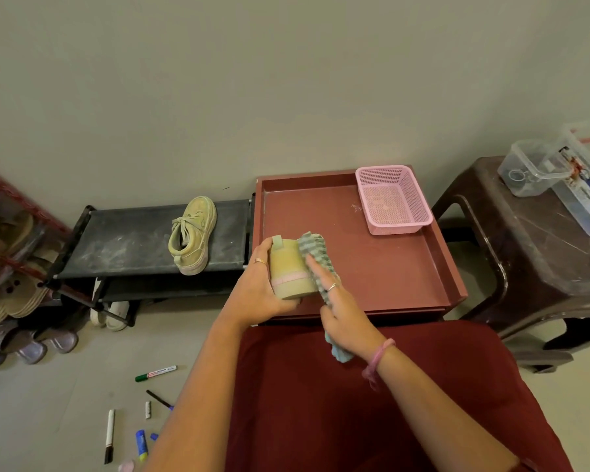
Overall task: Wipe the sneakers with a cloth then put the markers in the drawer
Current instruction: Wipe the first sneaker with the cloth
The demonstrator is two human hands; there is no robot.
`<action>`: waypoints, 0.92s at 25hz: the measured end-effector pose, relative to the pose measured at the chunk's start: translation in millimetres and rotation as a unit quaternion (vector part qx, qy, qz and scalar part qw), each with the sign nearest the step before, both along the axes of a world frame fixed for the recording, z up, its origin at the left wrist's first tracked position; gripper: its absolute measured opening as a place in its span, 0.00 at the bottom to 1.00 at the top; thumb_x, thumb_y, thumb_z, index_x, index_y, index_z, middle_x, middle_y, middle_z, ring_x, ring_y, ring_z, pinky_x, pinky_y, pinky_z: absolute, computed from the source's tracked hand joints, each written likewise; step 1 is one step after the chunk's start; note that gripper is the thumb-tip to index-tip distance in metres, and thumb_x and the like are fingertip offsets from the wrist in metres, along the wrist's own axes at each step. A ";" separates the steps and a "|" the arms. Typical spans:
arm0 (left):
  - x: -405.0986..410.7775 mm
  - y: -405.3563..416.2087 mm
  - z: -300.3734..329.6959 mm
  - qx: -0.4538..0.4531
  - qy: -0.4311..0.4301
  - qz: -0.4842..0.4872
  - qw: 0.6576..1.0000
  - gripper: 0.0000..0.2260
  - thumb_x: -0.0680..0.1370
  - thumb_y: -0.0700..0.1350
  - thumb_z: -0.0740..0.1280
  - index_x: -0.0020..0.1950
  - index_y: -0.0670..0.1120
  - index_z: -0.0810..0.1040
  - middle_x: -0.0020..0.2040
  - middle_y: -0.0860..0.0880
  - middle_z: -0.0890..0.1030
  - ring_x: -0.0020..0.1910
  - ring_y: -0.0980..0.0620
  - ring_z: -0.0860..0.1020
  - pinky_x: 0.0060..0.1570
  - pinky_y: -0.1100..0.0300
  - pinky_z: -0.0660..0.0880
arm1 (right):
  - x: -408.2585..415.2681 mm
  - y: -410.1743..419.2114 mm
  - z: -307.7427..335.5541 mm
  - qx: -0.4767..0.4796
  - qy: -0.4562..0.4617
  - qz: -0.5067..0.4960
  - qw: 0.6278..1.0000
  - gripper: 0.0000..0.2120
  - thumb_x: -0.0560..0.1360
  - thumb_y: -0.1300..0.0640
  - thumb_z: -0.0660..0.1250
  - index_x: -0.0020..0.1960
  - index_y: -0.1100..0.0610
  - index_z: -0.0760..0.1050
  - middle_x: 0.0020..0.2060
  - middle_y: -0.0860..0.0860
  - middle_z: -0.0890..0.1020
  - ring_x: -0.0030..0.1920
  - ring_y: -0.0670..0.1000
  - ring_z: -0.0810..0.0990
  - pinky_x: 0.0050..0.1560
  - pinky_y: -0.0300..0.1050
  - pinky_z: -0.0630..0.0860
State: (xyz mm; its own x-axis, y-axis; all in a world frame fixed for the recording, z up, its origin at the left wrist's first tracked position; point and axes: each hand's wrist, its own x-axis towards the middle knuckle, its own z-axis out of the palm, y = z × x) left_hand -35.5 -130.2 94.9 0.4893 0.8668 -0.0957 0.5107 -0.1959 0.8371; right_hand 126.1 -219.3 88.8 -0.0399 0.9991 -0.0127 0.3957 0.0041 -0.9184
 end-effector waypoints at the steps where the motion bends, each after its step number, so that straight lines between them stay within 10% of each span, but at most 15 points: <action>1: 0.4 -1.8 -1.9 -0.001 -0.008 0.007 1.000 0.52 0.59 0.50 0.80 0.75 0.57 0.53 0.68 0.51 0.69 0.62 0.56 0.75 0.62 0.53 0.74 | 3.3 5.4 1.6 -0.033 0.038 -0.023 0.998 0.41 0.70 0.77 0.52 0.76 0.47 0.53 0.75 0.45 0.56 0.75 0.42 0.52 0.75 0.38 0.50; 6: 8.9 -3.2 -15.4 0.010 -0.030 0.026 0.999 0.50 0.59 0.50 0.80 0.74 0.58 0.55 0.66 0.50 0.71 0.63 0.53 0.74 0.63 0.50 0.74 | 4.5 7.9 9.5 -0.057 0.061 -0.021 0.996 0.40 0.71 0.77 0.52 0.76 0.47 0.54 0.75 0.43 0.56 0.74 0.38 0.52 0.72 0.30 0.50; 13: 22.2 -5.2 -41.5 -0.010 -0.076 0.077 0.994 0.50 0.58 0.47 0.80 0.74 0.51 0.57 0.66 0.52 0.73 0.65 0.52 0.74 0.62 0.47 0.74 | 17.5 15.0 -0.4 0.037 -0.264 0.104 0.958 0.46 0.70 0.78 0.53 0.75 0.42 0.42 0.75 0.39 0.41 0.74 0.39 0.37 0.74 0.38 0.41; 18: 24.7 -14.6 -52.9 0.008 -0.117 0.122 0.986 0.47 0.59 0.49 0.78 0.73 0.55 0.58 0.64 0.50 0.72 0.63 0.50 0.73 0.61 0.46 0.74 | 33.5 50.9 -2.0 -0.073 -0.071 0.035 0.994 0.41 0.69 0.79 0.50 0.77 0.51 0.52 0.76 0.47 0.56 0.75 0.41 0.51 0.76 0.46 0.50; 23: 21.9 -15.7 -67.6 0.004 -0.172 0.133 0.976 0.46 0.61 0.42 0.80 0.73 0.51 0.61 0.67 0.49 0.72 0.68 0.49 0.72 0.67 0.46 0.70 | 10.6 28.7 -4.0 -0.006 -0.160 0.125 0.979 0.43 0.68 0.78 0.50 0.77 0.48 0.49 0.76 0.44 0.49 0.75 0.40 0.42 0.75 0.38 0.40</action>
